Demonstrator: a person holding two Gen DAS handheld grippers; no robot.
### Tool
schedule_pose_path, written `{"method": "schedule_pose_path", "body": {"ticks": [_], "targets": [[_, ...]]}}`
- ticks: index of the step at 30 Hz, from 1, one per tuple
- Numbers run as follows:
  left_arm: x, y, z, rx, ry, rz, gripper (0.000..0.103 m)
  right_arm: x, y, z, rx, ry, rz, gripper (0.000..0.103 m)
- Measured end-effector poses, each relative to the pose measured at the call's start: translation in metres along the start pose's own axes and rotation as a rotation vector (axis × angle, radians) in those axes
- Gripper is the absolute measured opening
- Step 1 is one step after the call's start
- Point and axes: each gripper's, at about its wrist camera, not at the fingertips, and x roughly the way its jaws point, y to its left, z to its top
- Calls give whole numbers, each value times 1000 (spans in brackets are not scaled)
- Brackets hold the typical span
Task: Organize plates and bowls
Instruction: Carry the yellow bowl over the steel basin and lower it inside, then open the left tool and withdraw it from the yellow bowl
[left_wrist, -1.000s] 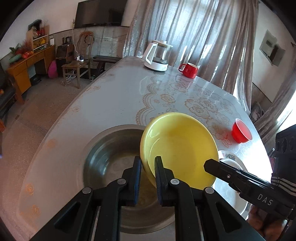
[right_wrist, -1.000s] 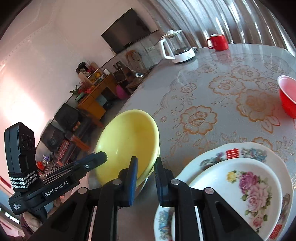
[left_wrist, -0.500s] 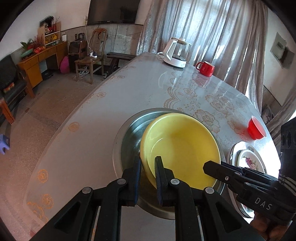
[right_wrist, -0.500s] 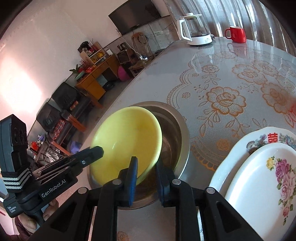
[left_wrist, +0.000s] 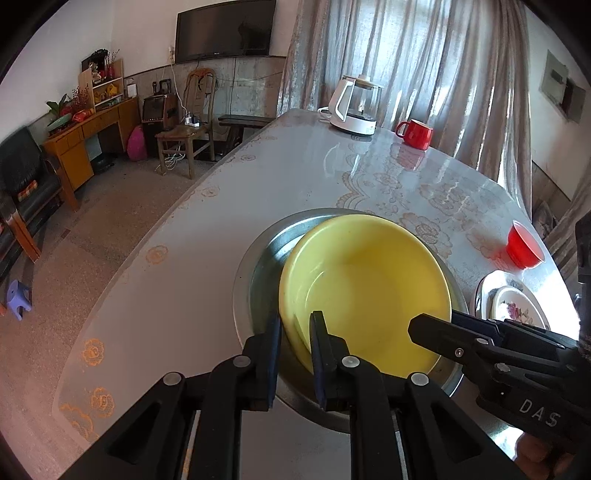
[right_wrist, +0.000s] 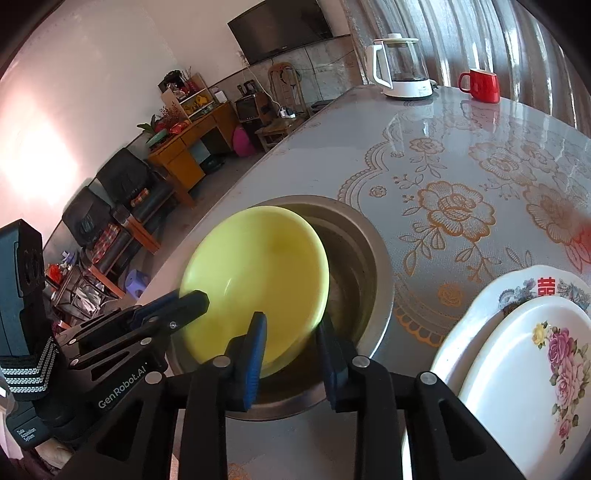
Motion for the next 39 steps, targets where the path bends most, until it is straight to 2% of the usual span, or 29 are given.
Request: {"method": "schedule_pose_path", "body": {"ticks": [7, 9, 17, 19, 22, 24, 25, 33, 39], "targets": [[-4, 1, -2, 6, -5, -7, 18, -2, 1, -2, -5, -17, -9, 29], [-6, 1, -3, 10, -10, -6, 18, -4, 3, -3, -11, -26, -30, 33], [-11, 3, -4, -8, -15, -28, 18, -5, 0, -3, -13, -46, -34, 34], [-13, 4, -4, -18, -18, -46, 22, -5, 0, -4, -13, -49, -31, 34], [-17, 3, -5, -27, -33, -81, 36, -7, 0, -5, -7, -57, -18, 35], [-21, 0, -6, -15, -56, -41, 58, -9, -1, -6, -1, -63, -8, 37], [-23, -1, -6, -5, -71, -16, 61, -11, -1, -6, 0, -65, -5, 38], [-22, 2, -9, -8, -73, 13, 64, -25, -7, -11, 32, -99, 7, 40], [-30, -4, -9, 7, -100, 43, 79, -36, -18, -14, 64, -121, 10, 43]]}}
